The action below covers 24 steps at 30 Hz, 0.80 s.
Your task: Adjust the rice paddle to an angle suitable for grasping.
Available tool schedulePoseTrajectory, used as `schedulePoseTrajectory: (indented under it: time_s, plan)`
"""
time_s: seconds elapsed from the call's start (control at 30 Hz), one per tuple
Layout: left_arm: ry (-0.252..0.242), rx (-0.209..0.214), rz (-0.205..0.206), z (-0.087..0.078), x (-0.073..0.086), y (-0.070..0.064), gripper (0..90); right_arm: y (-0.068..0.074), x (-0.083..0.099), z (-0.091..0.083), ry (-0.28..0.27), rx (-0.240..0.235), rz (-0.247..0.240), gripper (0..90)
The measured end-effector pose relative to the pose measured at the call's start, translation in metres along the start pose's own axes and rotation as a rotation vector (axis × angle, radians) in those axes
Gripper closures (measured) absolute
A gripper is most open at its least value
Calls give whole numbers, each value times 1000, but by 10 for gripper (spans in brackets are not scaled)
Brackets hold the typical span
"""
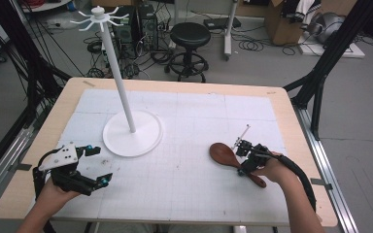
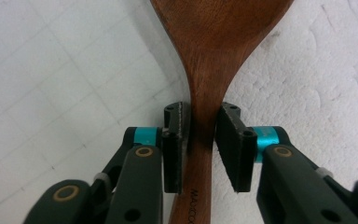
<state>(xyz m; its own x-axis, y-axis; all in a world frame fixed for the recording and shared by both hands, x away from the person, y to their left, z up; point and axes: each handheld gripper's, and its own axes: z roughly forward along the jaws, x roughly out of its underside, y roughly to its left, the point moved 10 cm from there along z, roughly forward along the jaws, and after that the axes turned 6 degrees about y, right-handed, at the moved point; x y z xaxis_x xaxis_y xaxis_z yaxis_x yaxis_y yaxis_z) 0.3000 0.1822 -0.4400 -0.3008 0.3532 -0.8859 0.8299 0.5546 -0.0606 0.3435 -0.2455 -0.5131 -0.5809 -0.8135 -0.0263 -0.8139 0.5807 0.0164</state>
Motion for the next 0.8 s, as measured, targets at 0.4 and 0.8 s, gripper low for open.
schedulePoseTrajectory:
  time_s: [0.4,0.8]
  plan:
    - [6,-1,5,1,1,0,17,2,0,0,12,5,-11,779]
    - [7,-3,5,1,1,0,17,2,0,0,-4,-2,-21,788]
